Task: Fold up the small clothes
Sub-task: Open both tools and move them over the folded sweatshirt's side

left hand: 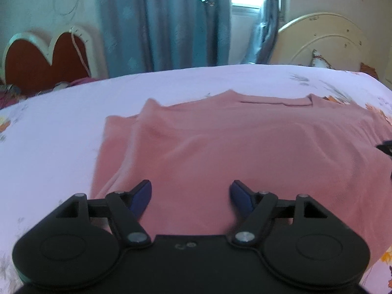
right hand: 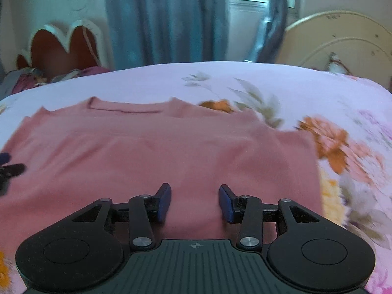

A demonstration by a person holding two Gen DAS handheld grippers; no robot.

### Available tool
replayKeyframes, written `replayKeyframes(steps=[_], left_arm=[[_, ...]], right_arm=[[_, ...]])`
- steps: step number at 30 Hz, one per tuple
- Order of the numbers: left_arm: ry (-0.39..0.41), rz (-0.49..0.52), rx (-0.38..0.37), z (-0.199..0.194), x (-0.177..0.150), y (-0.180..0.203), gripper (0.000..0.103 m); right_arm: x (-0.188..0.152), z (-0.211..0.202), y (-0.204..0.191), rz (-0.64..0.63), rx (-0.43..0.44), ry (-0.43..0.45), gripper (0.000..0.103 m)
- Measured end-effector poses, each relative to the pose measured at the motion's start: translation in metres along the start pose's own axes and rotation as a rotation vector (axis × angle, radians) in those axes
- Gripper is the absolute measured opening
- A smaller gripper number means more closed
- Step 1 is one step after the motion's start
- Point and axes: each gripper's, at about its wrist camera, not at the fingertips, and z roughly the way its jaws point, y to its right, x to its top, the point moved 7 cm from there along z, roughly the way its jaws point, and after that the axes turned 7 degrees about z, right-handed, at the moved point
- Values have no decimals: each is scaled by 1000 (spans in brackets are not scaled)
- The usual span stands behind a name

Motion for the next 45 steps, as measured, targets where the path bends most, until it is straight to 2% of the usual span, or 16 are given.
replayKeyframes(steps=[2,5,8,15,20,23,26,29,33,37,44,45], left_arm=[[-6,-13,11,-3,-3,-6,72],[-11,-47,18,-4,-7,-10,73],[-36,-66,30,-3,-4,-9,72],[-73,-91,60,-10,0,-3,71],[-61,-102,46,-22,4,6,71],[-39,-78,33,-30,7,17,71],[-41,-55,32,-35,0,25,71],[-64,-45,44,-33,-15,23,74],[-55,-14,72,-40,-30,14,75],[-57,-59,90,-47,-40,2,76],[-77,-104,99,-51,-36,0,76],[-60,-84,104,-54,-35,1,77]], right_arm=[[-6,-6,9,-27,-49,7,42],[-16,-13,17,-66,-67,29,42],[-13,-18,16,-29,-86,10,43],[-9,-36,-19,-11,17,27,43],[-16,-37,-38,-26,51,14,43],[-24,-38,-45,-63,43,-2,43],[-38,-34,-40,-88,20,-44,43],[-46,-42,-30,-115,3,-47,43],[-58,-54,-13,-162,-48,-46,43],[-66,-64,5,-88,-62,-56,43],[-71,-71,3,-134,-94,-107,42],[-72,-71,3,-137,-95,-120,42]])
